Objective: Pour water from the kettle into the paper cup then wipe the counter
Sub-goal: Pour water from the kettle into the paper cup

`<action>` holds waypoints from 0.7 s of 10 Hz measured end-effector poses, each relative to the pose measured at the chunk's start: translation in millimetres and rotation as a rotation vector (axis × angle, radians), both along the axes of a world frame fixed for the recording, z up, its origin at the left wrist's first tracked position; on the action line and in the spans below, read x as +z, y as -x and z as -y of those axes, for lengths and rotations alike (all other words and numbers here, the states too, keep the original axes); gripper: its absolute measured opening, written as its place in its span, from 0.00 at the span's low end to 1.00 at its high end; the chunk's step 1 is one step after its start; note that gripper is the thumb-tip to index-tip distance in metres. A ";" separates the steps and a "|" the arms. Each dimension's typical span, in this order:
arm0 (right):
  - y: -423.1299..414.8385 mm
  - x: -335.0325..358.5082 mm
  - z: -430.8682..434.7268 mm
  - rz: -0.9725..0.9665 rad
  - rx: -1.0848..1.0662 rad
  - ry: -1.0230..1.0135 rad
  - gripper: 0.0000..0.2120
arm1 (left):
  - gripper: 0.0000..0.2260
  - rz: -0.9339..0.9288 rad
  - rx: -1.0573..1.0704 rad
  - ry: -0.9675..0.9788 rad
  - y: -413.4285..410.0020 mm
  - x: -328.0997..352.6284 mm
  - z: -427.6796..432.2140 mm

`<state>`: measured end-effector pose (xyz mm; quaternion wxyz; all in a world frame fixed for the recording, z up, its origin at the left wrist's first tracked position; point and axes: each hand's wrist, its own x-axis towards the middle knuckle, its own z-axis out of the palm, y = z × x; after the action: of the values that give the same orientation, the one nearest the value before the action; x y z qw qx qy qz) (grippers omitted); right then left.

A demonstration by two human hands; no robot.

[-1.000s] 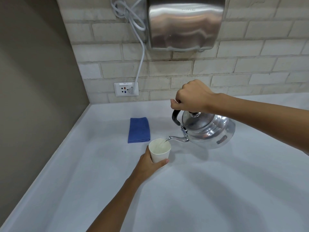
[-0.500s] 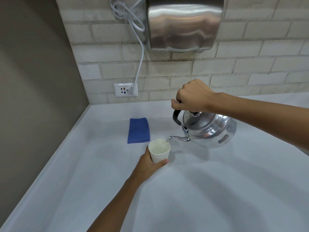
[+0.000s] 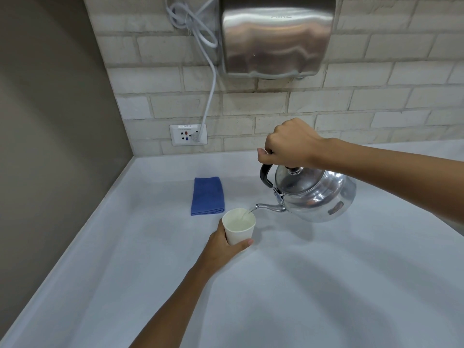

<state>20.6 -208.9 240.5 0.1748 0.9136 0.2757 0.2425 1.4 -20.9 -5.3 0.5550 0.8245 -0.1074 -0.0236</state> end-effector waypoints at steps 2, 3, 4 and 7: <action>-0.1 0.7 0.1 0.001 0.006 0.001 0.26 | 0.35 -0.002 -0.002 0.002 0.1 0.9 0.3; 0.0 1.2 0.1 0.008 0.009 0.007 0.26 | 0.35 0.001 -0.004 -0.002 0.1 1.0 0.3; -0.3 1.4 -0.1 0.009 0.012 0.008 0.26 | 0.35 0.003 0.002 -0.004 0.1 0.9 0.3; -0.7 1.4 -1.8 0.010 0.018 0.004 0.26 | 0.34 -0.002 0.007 -0.012 -1.1 -1.1 0.2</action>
<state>21.3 -207.1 241.9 0.1758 0.9094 0.2835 0.2483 2.5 -21.1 -6.3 0.5504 0.8281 -0.1038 -0.0232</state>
